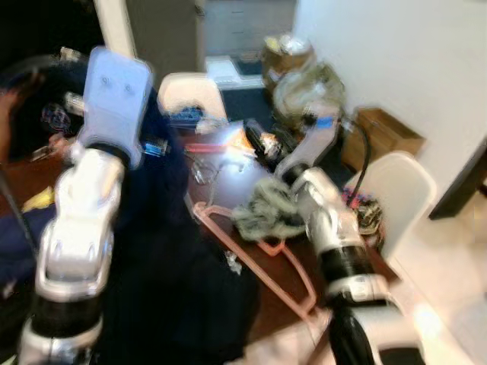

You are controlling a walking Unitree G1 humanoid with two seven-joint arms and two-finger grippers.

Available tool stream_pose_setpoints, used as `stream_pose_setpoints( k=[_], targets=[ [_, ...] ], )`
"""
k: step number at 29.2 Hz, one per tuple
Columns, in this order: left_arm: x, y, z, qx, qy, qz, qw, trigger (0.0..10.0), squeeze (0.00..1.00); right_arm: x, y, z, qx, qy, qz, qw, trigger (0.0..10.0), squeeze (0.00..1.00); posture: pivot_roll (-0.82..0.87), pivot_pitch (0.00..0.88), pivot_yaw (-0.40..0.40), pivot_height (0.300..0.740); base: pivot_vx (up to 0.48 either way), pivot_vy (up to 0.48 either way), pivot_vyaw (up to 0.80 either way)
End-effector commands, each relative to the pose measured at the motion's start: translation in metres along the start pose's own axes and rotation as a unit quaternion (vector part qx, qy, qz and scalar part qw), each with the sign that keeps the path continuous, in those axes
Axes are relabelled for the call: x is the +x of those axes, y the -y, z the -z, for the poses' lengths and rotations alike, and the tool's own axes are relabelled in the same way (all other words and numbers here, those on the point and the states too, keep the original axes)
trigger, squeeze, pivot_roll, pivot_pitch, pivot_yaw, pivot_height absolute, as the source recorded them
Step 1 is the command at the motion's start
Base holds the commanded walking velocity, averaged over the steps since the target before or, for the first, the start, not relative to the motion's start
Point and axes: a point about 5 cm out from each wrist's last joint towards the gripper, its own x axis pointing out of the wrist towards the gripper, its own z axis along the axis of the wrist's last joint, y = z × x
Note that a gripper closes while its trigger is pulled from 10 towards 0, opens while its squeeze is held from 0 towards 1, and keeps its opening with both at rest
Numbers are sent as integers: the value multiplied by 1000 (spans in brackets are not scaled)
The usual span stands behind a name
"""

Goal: Hang hanger

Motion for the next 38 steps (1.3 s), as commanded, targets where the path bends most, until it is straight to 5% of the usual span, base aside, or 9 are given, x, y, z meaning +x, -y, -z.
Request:
stream_pose_setpoints(
  k=[1,7,11,20,24,28,33,35,38],
  targets=[
    [-2,-4,-1,3,-1,-13,1000,10000,0,-1,-1,4,2,-7,-2,1000,10000,0,108,0,10,740,0,0,0],
    [-3,-20,-1,15,-7,-56,998,10000,0,-1,-3,6,-4,-14,-7,1000,10000,0,110,0,7,740,0,0,0],
    [-3,-31,-1,31,-8,-73,997,10000,0,-4,0,28,-87,-125,-25,988,10000,0,109,0,7,740,0,0,0],
    [-5,-63,6,88,-26,-121,988,10000,0,-46,25,77,-147,-385,-86,907,10000,0,105,0,-2,740,0,0,0],
    [-10,-60,14,107,-37,-116,987,10000,0,-55,29,87,-171,-415,-91,889,10000,0,102,0,-7,740,0,0,0],
    [-26,-47,46,101,-92,-96,986,10000,0,-47,23,90,-196,-378,-84,901,10000,0,105,0,-11,740,0,0,0],
    [-70,-23,101,-12,-208,-76,975,10000,0,-46,20,90,-193,-367,-82,906,10000,0,103,0,-14,740,0,0,0],
    [-94,-16,118,-108,-251,-91,958,10000,0,-47,22,91,-178,-368,-72,910,10000,953,103,0,-18,740,0,0,0],
    [-111,-12,124,-143,-269,-98,948,10000,0,-48,24,89,-177,-365,-60,912,10000,1000,104,0,-22,740,0,0,0]
  ],
)
